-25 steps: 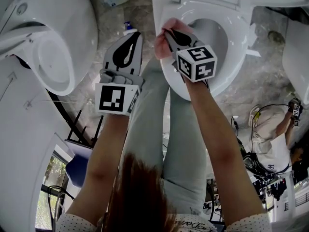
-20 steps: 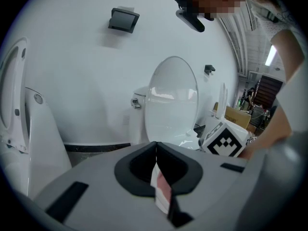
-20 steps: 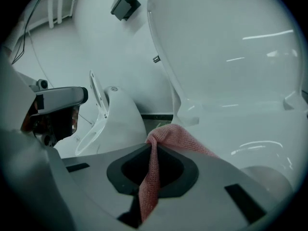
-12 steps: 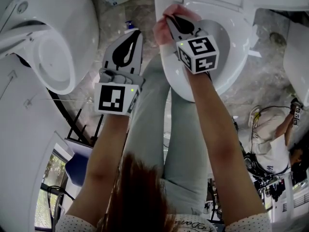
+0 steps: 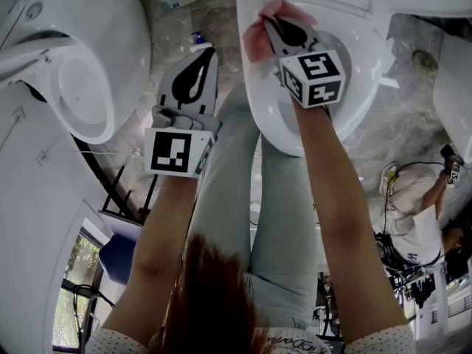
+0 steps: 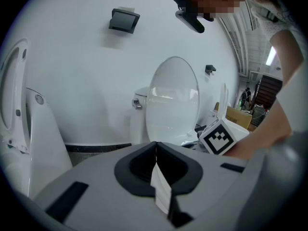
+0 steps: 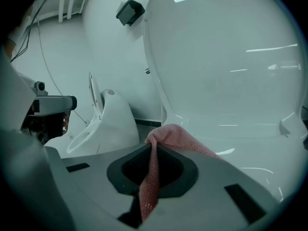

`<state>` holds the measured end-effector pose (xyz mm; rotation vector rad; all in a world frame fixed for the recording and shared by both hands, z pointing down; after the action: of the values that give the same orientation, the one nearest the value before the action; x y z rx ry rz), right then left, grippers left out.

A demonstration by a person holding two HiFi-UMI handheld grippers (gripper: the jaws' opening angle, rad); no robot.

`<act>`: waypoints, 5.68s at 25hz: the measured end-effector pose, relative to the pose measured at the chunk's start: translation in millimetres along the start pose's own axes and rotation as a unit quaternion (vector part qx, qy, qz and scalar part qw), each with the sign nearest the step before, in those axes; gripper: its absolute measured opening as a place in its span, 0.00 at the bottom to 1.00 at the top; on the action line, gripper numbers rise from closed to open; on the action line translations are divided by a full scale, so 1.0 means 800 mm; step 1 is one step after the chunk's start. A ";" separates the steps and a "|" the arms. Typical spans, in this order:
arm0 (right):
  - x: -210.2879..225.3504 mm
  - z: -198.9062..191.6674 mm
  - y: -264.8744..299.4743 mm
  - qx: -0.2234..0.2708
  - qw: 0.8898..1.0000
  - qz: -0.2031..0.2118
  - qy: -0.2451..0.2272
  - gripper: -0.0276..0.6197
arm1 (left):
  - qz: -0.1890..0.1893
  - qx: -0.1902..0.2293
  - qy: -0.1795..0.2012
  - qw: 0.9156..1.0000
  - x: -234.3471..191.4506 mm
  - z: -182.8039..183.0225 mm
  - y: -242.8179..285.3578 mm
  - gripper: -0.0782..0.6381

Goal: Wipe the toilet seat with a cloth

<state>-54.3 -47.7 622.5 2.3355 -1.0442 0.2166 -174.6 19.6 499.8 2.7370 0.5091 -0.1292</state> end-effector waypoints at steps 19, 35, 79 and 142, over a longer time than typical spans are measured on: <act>0.058 0.005 -0.029 -0.024 0.995 -0.016 -0.096 0.09 | -0.009 0.001 0.006 1.000 0.013 0.011 0.016 0.12; 0.115 0.005 -0.074 -0.049 0.982 -0.064 -0.173 0.09 | -0.025 0.003 0.010 1.000 0.026 0.019 0.033 0.12; 0.053 0.205 -0.309 -0.012 0.976 -0.166 -0.143 0.10 | -0.029 0.101 0.052 0.993 0.121 0.264 -0.003 0.12; -0.174 0.608 -0.589 0.367 0.905 -0.121 -0.176 0.11 | -0.078 0.244 0.103 0.961 0.233 0.596 -0.150 0.12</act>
<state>154.0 21.5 -33.0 3.2604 -0.9130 0.0970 -56.2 16.0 -12.9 3.2085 0.8502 -0.0072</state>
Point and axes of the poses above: the fingertips, and each gripper's own axes: y forward along the fingers, x to its right, z out of its top, the point moved 4 cm from there along -y, backward along the fingers, and after that the axes turned 11 degrees about x, right-handed, at the moved point
